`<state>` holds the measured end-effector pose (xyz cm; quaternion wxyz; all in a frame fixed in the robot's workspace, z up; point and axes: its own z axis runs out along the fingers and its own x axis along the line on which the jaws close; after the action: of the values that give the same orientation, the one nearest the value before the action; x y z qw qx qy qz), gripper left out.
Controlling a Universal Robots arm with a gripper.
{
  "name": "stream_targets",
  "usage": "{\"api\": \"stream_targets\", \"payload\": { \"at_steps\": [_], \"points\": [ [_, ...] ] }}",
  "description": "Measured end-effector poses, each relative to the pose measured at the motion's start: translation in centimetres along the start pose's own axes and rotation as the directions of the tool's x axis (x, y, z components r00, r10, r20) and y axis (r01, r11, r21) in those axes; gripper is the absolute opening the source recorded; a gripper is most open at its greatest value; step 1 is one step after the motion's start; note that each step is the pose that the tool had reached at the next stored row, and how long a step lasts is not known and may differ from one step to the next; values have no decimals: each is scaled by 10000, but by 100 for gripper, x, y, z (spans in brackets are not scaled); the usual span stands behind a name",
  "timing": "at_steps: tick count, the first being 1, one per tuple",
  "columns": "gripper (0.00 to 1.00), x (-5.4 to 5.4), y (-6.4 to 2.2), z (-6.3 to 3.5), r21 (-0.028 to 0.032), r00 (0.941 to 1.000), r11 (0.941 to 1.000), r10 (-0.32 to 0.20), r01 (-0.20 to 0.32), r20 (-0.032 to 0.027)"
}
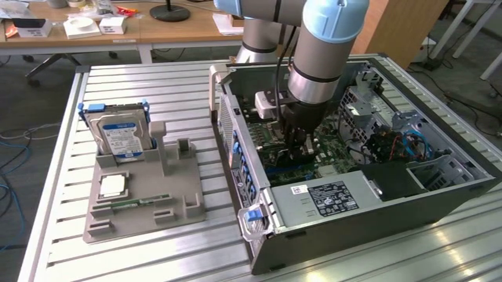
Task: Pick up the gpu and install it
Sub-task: 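Insert the gpu into the slot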
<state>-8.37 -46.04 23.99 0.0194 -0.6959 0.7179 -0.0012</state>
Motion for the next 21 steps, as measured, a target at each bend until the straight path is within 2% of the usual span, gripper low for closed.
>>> {"api": "stream_targets", "payload": {
  "at_steps": [5,9,21],
  "points": [
    [26,0,2,0,3,10000,10000,1,-1,1],
    [26,0,17,1,29,10000,10000,-2,2,4],
    [26,2,20,23,30,10000,10000,-2,2,2]
  ]
}}
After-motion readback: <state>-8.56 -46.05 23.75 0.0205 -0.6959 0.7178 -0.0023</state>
